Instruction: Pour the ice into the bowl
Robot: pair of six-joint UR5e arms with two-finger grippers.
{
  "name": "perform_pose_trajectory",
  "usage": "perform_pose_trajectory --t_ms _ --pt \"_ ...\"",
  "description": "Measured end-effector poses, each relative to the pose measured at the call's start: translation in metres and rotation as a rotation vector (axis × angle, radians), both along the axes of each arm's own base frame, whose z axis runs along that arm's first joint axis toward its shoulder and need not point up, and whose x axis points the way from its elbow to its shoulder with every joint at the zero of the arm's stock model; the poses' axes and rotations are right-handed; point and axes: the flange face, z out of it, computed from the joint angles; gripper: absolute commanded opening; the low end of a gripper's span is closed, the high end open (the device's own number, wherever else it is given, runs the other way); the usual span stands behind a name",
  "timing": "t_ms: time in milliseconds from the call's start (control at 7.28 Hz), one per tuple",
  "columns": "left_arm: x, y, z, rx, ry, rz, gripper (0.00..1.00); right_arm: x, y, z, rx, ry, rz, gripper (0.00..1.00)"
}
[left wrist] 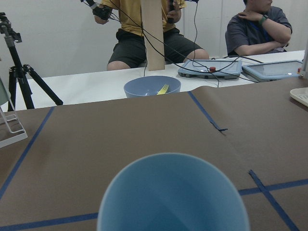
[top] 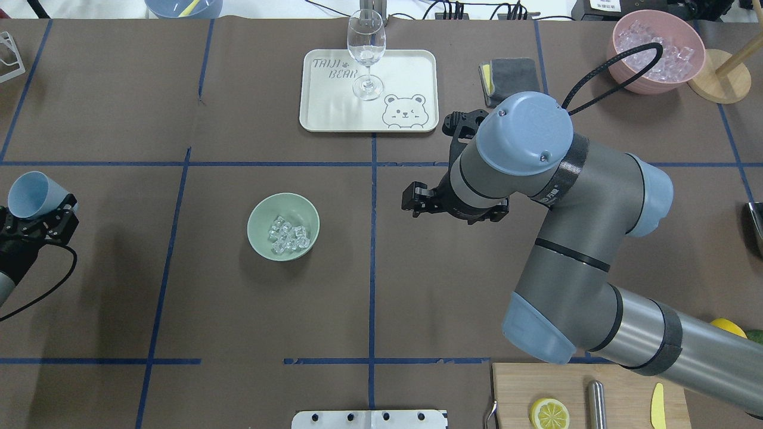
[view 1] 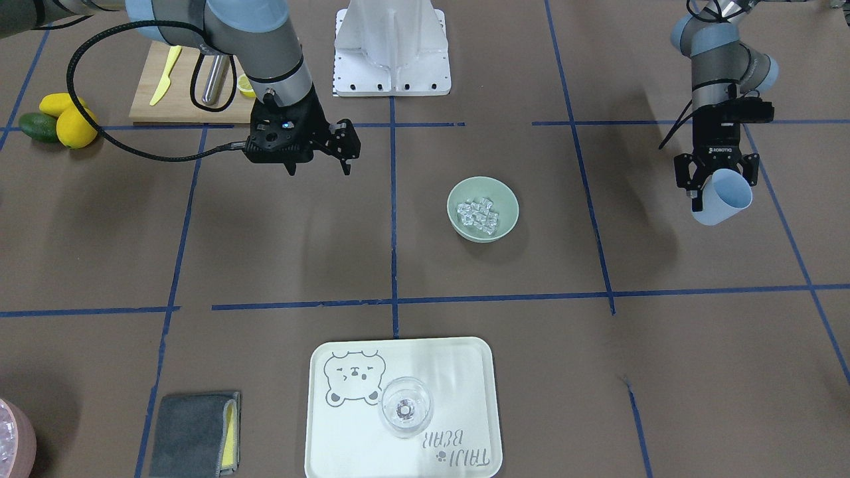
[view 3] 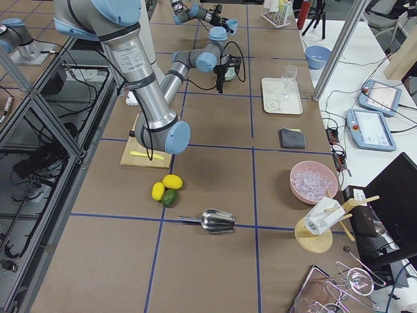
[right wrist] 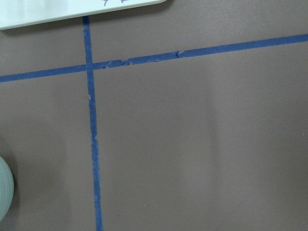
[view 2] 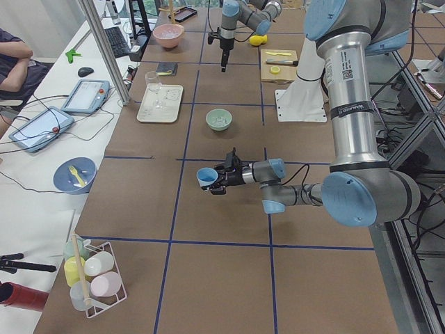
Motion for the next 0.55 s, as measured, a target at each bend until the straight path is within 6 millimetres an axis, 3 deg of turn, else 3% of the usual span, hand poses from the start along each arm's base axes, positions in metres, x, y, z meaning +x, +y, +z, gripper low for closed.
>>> perform_pose_trajectory --t_ms 412,549 --pt "0.017 0.004 0.016 -0.013 -0.022 0.013 0.0 0.001 0.0 -0.002 0.002 -0.004 0.0 1.0" --pt "0.021 0.008 0.018 -0.015 -0.025 0.026 0.16 0.001 0.001 -0.003 0.003 -0.005 0.0 1.0"
